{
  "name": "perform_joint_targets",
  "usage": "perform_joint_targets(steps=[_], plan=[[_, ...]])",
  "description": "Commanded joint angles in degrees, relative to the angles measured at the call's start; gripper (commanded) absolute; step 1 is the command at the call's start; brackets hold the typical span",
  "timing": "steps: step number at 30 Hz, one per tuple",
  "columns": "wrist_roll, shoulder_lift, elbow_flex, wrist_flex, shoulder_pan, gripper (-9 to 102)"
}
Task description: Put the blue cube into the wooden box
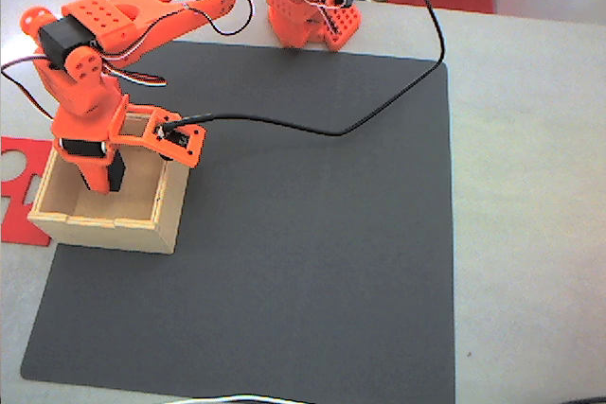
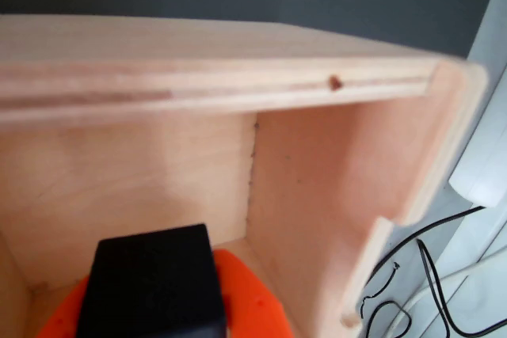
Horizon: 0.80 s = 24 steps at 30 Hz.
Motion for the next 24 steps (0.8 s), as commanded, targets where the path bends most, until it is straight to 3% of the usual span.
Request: perform_joint_targets(steps=[1, 24], plan=[[-0.6, 0.6, -2.4, -0.4, -0.4, 10], [-3.2, -1.5, -2.4, -0.1, -1.0, 17]])
